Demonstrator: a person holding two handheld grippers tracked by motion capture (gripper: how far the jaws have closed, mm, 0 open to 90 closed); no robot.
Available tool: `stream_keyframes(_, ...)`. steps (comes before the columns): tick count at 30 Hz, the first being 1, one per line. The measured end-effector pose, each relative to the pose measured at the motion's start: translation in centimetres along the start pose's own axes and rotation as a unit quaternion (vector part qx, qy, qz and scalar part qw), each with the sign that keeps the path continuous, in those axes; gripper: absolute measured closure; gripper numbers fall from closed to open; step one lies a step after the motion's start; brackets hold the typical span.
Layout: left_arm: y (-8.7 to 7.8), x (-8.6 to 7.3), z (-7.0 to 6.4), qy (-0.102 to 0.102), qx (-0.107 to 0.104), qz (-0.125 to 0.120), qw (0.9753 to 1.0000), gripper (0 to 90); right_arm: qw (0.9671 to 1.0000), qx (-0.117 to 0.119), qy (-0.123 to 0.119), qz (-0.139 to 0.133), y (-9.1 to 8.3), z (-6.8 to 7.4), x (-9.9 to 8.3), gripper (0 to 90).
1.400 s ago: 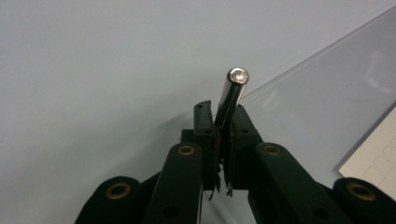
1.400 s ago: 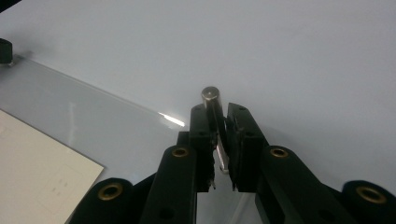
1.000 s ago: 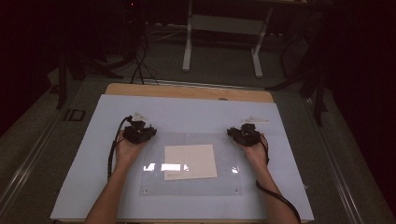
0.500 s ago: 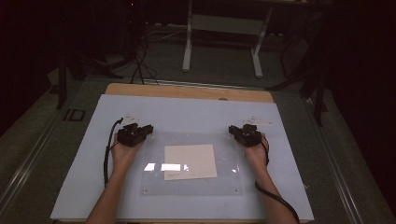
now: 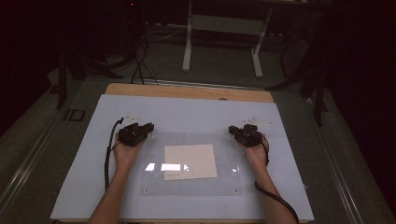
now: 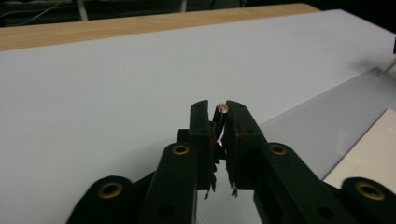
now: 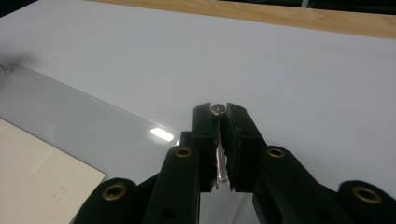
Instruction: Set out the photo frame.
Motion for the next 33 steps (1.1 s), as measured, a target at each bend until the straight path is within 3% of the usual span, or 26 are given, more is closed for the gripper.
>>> stream_keyframes(9, 0.0, 0.1, 0.2, -0.004, -0.006, 0.002, 1.0000, 83.5, 0.9998, 0.006, 0.018, -0.001, 0.0, -0.2, 0.0, 83.1)
stream_keyframes(20, 0.2, 0.3, 0.3, -0.007, -0.009, 0.009, 0.9999, 83.7, 0.9999, 0.002, 0.015, 0.006, -0.3, -0.1, 0.0, 83.4)
stream_keyframes(24, 0.3, 0.4, 0.8, -0.019, -0.027, 0.015, 0.9993, 83.2, 0.9996, 0.006, 0.020, 0.017, -0.2, -0.2, 0.2, 83.3)
stream_keyframes(33, 1.2, 1.0, 1.4, -0.048, -0.032, 0.029, 0.9979, 83.8, 0.9974, 0.026, 0.057, 0.035, 0.3, -1.0, 0.9, 83.3)
Point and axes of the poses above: each handheld gripper's, and its own axes: y roughly forward along the jaws, x roughly out of its top, z roughly to its left, the point moved 2 cm from there along y, roughly forward along the jaws
